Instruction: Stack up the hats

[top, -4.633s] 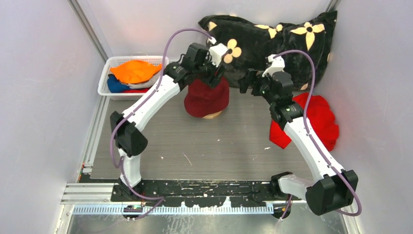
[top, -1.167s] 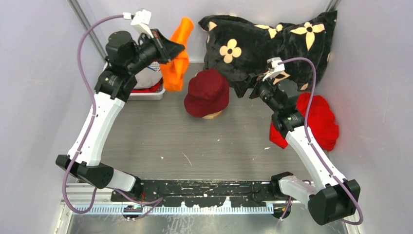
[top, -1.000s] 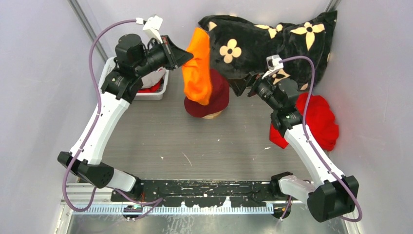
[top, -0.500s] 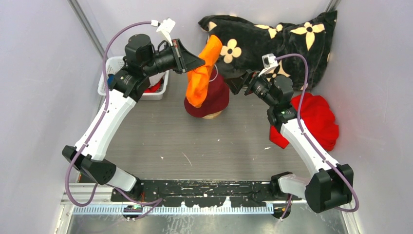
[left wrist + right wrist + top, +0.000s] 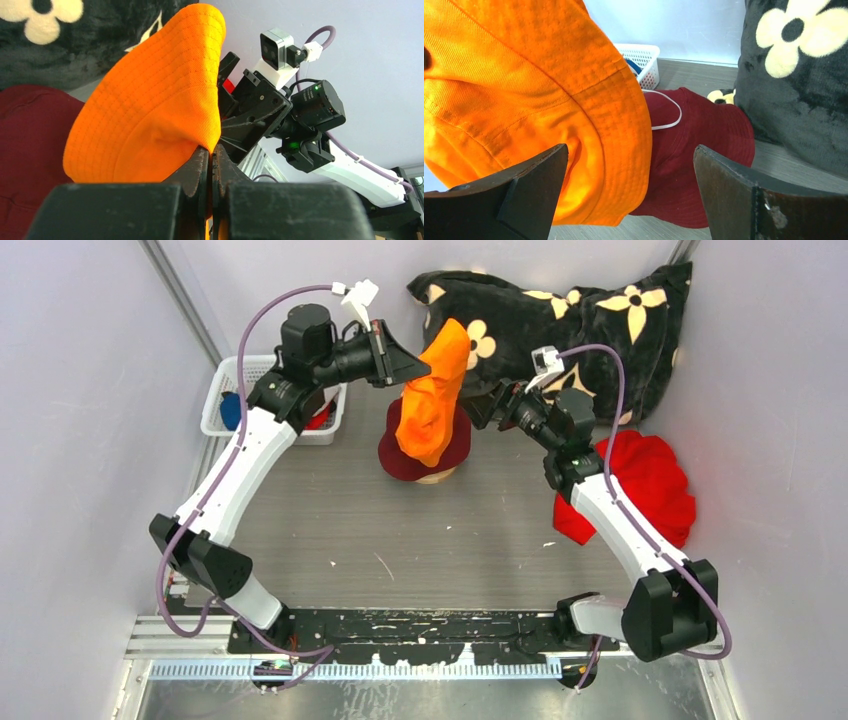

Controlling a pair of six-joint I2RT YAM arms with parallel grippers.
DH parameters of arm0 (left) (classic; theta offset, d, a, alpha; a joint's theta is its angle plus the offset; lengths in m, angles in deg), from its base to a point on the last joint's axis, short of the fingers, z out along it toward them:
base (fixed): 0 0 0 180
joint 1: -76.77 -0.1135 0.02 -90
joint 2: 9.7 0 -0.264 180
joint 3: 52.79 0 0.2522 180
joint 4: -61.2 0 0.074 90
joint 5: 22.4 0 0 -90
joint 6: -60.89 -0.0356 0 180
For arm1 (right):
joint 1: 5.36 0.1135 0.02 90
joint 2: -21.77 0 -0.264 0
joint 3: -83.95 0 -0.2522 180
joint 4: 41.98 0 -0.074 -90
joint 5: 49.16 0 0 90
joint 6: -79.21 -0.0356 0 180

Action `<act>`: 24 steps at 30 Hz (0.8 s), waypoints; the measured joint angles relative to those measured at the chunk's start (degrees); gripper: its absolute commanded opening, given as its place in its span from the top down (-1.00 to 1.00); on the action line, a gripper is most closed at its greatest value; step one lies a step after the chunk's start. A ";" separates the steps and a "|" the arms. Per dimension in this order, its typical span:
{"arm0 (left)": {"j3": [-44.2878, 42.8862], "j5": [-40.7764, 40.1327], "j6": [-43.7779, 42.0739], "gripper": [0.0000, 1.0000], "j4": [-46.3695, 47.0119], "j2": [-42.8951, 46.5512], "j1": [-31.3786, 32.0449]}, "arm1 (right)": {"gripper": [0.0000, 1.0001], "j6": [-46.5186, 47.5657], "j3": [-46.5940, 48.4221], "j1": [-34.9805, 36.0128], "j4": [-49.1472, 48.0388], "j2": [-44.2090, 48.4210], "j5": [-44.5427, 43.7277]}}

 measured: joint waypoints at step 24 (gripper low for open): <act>1.97 0.20 -4.33 1.00 -0.70 -6.84 -9.16 | -0.51 -3.52 10.69 0.44 -3.52 -18.12 9.01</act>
